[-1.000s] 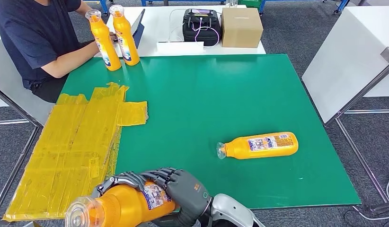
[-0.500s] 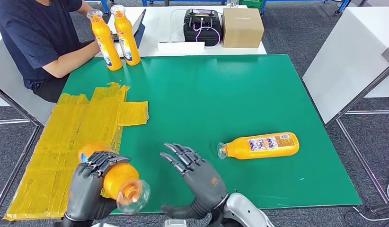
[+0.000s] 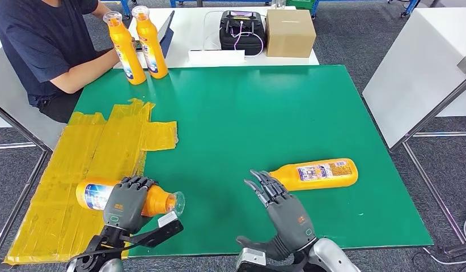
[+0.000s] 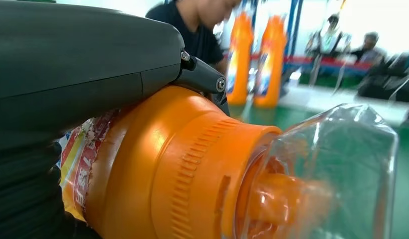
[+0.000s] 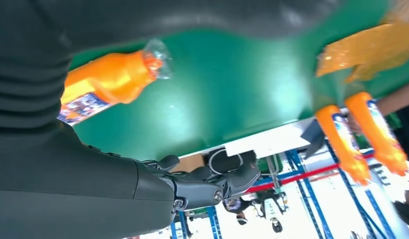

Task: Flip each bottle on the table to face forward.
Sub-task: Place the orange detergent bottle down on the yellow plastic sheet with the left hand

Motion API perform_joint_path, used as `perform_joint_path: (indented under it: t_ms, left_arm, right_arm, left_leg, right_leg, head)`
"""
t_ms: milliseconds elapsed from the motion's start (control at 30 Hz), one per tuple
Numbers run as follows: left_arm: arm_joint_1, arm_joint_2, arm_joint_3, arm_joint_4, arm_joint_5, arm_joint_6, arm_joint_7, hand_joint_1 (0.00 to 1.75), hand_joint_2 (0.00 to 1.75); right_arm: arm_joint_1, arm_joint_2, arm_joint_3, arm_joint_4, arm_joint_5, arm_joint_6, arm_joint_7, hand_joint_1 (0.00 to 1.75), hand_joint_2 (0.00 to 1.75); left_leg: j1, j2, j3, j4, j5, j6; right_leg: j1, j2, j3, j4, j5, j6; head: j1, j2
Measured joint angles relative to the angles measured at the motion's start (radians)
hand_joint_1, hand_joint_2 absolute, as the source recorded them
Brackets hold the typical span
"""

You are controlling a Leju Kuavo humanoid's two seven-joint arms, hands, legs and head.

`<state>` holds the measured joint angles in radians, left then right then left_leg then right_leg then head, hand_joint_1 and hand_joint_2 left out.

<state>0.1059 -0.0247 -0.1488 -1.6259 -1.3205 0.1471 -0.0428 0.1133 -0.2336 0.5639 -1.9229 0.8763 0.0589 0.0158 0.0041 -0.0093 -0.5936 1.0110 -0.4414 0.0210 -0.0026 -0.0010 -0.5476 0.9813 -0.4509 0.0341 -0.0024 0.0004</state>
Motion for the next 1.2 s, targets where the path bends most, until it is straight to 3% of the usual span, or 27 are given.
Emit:
perform_joint_path:
  t_ms: [167, 300, 333, 433, 467, 500, 633, 900, 1067, 1200]
  left_arm:
    - [-0.119, 0.033, -0.001, 0.178, -0.039, -0.065, 0.093, 1.75, 1.75]
    - [-0.2, 0.054, -0.003, 0.254, -0.043, -0.099, 0.11, 1.75, 1.75]
    - [-0.208, 0.057, -0.004, 0.265, -0.043, -0.1, 0.111, 1.59, 1.75]
    - [-0.219, 0.065, -0.011, 0.285, -0.043, -0.102, 0.113, 0.28, 1.75]
    - [-0.221, 0.067, -0.014, 0.29, -0.043, -0.106, 0.116, 0.0, 1.75]
    - [-0.221, 0.068, -0.016, 0.293, -0.043, -0.108, 0.119, 0.0, 1.75]
    - [-0.213, 0.071, -0.023, 0.305, -0.058, -0.073, 0.131, 0.0, 0.0]
    - [-0.227, 0.092, -0.041, 0.285, -0.034, -0.069, 0.131, 0.0, 0.0]
    - [-0.229, 0.132, -0.047, 0.232, 0.019, -0.093, 0.116, 0.0, 0.0]
    - [-0.217, 0.155, -0.047, 0.18, 0.132, -0.07, 0.063, 0.0, 0.0]
  right_arm:
    - [-0.067, -0.07, -0.032, 0.015, 0.012, 0.059, 0.049, 0.0, 1.75]
    - [-0.155, -0.124, -0.058, 0.038, -0.012, 0.118, 0.076, 0.0, 1.75]
    - [-0.166, -0.131, -0.061, 0.043, -0.014, 0.122, 0.076, 0.0, 1.75]
    - [-0.181, -0.145, -0.064, 0.052, -0.015, 0.126, 0.081, 0.0, 1.75]
    - [-0.185, -0.148, -0.065, 0.055, -0.018, 0.132, 0.088, 0.0, 1.75]
    - [-0.19, -0.151, -0.067, 0.061, -0.023, 0.142, 0.098, 0.0, 1.75]
    - [-0.214, -0.157, -0.084, 0.151, -0.041, 0.172, 0.122, 0.0, 1.75]
    - [-0.338, -0.169, -0.124, 0.391, -0.09, 0.228, 0.12, 0.0, 1.75]
    - [-0.399, -0.195, -0.136, 0.514, -0.129, 0.272, 0.102, 0.0, 1.75]
    - [-0.415, -0.225, -0.137, 0.559, -0.133, 0.273, 0.088, 0.0, 1.75]
  left_leg:
    - [0.0, 0.001, -0.001, 0.0, 0.002, 0.001]
    - [-0.001, 0.0, -0.001, 0.0, 0.003, 0.002]
    - [-0.001, 0.0, -0.001, 0.001, 0.003, 0.002]
    - [-0.001, 0.0, -0.001, 0.001, 0.003, 0.002]
    - [-0.001, 0.0, -0.002, 0.001, 0.003, 0.002]
    - [-0.001, 0.0, -0.003, 0.001, 0.003, 0.002]
    - [-0.001, 0.0, -0.004, 0.001, 0.003, 0.002]
    - [-0.001, -0.001, -0.005, 0.001, 0.005, 0.003]
    - [-0.001, -0.001, -0.005, 0.001, 0.005, 0.003]
    - [-0.001, -0.001, -0.006, 0.001, 0.005, 0.003]
  right_leg:
    - [0.0, 0.001, -0.001, 0.0, 0.001, 0.001]
    - [-0.001, 0.0, 0.0, 0.0, 0.002, 0.002]
    - [-0.001, 0.0, 0.0, 0.0, 0.002, 0.003]
    - [-0.001, 0.0, 0.0, 0.0, 0.002, 0.003]
    - [-0.001, 0.0, -0.001, 0.0, 0.002, 0.003]
    - [-0.001, 0.0, -0.001, 0.0, 0.002, 0.003]
    - [-0.001, 0.0, -0.003, 0.0, 0.002, 0.003]
    - [-0.001, 0.0, -0.003, 0.001, 0.003, 0.004]
    - [-0.001, 0.0, -0.003, 0.001, 0.004, 0.004]
    - [-0.001, 0.0, -0.004, 0.001, 0.004, 0.004]
  head:
    - [0.0, 0.0]
    - [0.0, 0.0]
    - [0.0, 0.0]
    - [0.0, 0.0]
    - [0.0, 0.0]
    - [0.0, 0.0]
    - [0.0, 0.0]
    - [0.0, 0.0]
    - [0.0, 0.0]
    - [0.0, 0.0]
